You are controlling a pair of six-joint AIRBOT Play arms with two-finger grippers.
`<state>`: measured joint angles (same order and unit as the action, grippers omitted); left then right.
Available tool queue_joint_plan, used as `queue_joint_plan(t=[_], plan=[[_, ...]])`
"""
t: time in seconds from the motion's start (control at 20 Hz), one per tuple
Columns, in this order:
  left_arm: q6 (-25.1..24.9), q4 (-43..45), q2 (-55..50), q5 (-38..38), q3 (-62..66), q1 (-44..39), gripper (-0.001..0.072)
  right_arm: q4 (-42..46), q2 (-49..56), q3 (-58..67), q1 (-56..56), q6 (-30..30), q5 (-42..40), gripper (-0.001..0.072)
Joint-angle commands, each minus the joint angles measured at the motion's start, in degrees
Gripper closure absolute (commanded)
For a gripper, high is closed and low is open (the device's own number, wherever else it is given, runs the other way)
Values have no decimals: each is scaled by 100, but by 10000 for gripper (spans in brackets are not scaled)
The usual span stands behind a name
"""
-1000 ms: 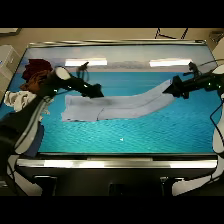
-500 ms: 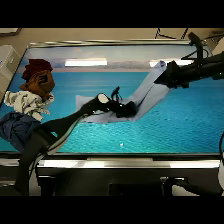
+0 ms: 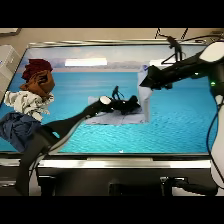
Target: Fold the clothes and pants, and hang the long-sleeved shirts on hangers.
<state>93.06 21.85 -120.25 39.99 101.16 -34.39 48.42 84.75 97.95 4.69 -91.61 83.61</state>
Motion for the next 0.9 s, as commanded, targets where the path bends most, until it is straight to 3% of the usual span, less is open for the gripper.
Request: queue_joint_plan(t=[0.0, 0.15, 0.35, 0.4, 0.45, 0.5, 0.55, 0.75, 0.85], plan=[[352, 2944, 885, 1572, 2, 1252, 686, -562, 551, 0, 634, 55, -813, 669], [341, 4352, 2068, 2479, 2, 2540, 685, -1163, 1276, 0, 1259, 55, -1357, 668], [122, 4483, 3491, 2723, 2, 3718, 684, -1615, 2380, 0, 2116, 24, -2293, 667], [70, 4481, 3770, 2715, 2, 3860, 684, -1681, 2623, 0, 2264, 9, -2483, 636], [-39, 4483, 4035, 2715, 2, 3950, 684, -1762, 2835, 0, 2393, -20, -2662, 447], [-59, 4483, 4253, 2717, 2, 3991, 684, -1958, 3018, 0, 2483, -31, -2820, 104], [-118, 4483, 4422, 2717, 2, 3995, 684, -2164, 3110, 0, 2490, -7, -2935, 26], [-258, 4481, 4760, 2717, 2, 3943, 684, -2223, 2747, 7, 1827, 234, -2833, 28], [-313, 4483, 4771, 2719, 0, 3943, 683, -1674, 2345, 7, 1102, 271, -2328, 29]])
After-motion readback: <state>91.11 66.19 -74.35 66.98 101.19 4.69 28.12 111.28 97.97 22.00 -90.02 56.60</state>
